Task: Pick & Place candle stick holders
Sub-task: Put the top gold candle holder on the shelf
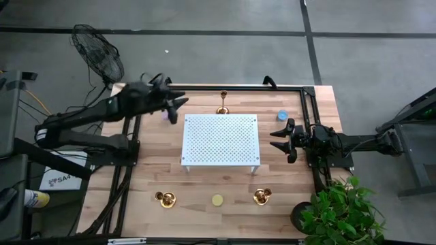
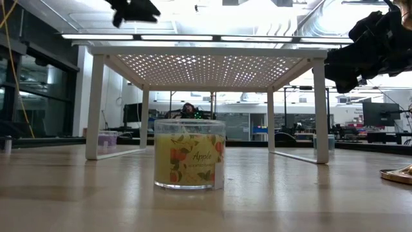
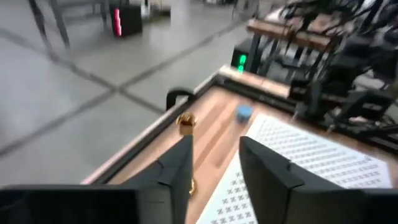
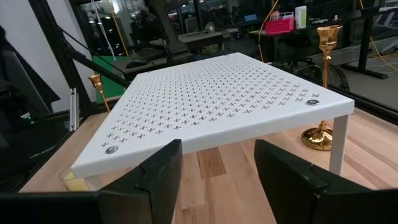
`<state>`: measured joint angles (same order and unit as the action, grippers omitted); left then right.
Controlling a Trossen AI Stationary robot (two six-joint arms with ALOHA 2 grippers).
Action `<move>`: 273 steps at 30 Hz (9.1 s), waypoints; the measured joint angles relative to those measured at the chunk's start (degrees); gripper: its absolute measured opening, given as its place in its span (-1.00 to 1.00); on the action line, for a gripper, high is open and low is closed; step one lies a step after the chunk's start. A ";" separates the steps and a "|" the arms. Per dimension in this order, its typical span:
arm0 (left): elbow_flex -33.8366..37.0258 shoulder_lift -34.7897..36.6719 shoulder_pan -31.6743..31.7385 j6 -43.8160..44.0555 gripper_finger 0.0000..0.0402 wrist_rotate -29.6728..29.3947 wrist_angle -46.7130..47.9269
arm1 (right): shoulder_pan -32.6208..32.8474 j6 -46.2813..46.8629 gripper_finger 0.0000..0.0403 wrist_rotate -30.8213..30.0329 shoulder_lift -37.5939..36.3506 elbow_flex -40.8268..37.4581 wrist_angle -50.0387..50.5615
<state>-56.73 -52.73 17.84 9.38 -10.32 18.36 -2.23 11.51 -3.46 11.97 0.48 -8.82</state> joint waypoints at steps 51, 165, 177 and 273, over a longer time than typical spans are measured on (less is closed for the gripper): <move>-56.65 -54.24 17.94 -21.77 -0.03 30.82 41.94 | -0.01 0.00 -0.02 0.00 0.00 0.01 0.00; -12.81 -51.46 17.38 -27.00 -0.52 38.08 -27.84 | 0.01 0.00 -0.02 0.00 0.02 -0.01 0.00; -12.85 -48.63 17.43 -25.52 -0.52 36.95 -28.86 | 0.01 0.00 -0.02 0.00 0.00 0.01 -0.02; -40.76 -50.52 -4.02 -22.64 -0.53 19.99 -8.77 | -0.01 0.00 -0.02 0.02 0.00 -0.01 -0.02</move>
<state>-97.49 -103.24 13.82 -13.26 9.67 9.59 -2.24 11.51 -3.44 11.97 0.47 -8.84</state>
